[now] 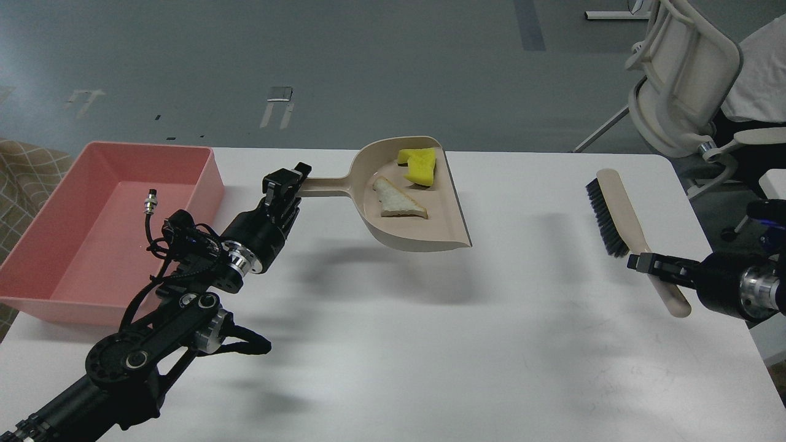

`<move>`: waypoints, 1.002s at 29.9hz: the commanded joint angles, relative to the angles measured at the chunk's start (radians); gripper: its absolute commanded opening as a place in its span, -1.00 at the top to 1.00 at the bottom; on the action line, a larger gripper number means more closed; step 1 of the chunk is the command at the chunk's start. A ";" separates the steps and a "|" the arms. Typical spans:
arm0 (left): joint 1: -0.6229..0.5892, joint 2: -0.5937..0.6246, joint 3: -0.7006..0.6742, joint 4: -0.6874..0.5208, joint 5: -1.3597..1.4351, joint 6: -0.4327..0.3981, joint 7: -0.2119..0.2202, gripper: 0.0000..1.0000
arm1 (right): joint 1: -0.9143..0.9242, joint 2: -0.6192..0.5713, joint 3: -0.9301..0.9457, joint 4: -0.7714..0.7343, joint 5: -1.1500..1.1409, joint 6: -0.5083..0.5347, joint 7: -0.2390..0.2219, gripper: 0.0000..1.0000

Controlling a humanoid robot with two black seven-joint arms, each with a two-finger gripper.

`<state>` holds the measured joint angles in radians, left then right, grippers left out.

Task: Sweep and dump garbage into bin

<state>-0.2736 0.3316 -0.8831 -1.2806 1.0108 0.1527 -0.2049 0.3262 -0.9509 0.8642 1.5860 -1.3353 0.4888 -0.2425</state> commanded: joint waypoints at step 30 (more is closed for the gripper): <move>0.005 -0.014 -0.089 -0.074 -0.040 0.001 -0.019 0.79 | -0.111 -0.045 0.030 0.029 -0.041 0.000 -0.015 -0.93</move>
<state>-0.2682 0.3176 -0.9709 -1.3546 0.9712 0.1534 -0.2247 0.2145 -0.9912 0.8927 1.6097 -1.3762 0.4887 -0.2562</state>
